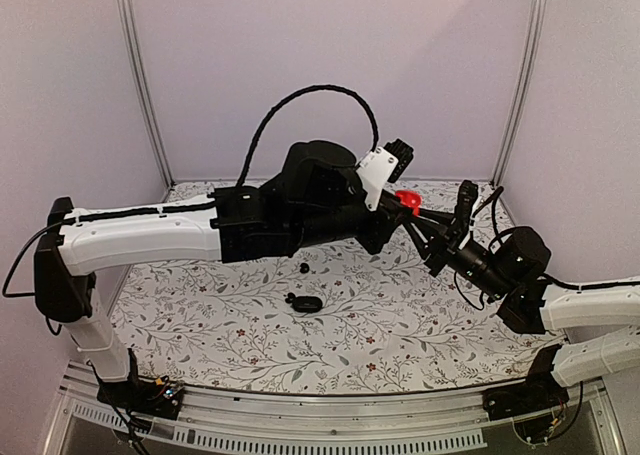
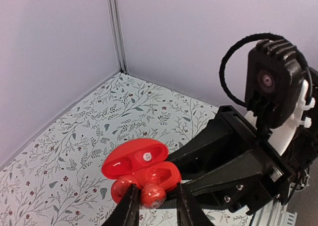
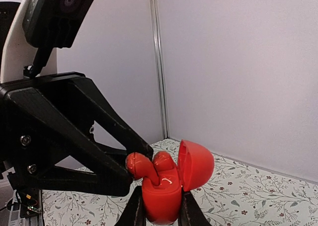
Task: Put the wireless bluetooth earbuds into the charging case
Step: Insert the right earbud into the right side groove of the charging case, then adjust the right earbud in the right side groove of the charging case.
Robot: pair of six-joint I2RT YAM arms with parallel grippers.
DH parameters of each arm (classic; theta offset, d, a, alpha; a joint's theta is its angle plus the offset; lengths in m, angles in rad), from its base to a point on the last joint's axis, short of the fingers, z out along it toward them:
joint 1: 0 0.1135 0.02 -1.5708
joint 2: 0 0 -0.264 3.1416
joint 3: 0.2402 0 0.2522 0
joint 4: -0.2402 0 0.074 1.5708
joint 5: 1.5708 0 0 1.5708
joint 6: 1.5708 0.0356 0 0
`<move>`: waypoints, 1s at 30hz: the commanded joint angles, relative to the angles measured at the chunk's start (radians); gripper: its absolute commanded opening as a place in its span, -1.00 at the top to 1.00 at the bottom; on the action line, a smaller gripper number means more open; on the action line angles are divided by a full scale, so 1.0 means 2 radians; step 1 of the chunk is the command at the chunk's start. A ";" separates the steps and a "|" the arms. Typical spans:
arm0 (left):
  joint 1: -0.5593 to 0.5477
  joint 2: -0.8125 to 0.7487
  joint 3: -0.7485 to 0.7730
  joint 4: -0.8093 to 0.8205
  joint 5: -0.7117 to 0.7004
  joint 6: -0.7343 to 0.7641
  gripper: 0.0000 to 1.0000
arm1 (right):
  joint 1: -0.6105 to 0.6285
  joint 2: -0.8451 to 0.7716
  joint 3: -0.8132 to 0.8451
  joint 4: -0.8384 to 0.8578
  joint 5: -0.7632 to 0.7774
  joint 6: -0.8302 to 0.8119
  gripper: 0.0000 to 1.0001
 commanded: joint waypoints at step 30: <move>0.050 -0.147 -0.063 -0.067 0.145 0.091 -0.99 | -0.001 -0.014 0.003 0.015 -0.098 0.012 1.00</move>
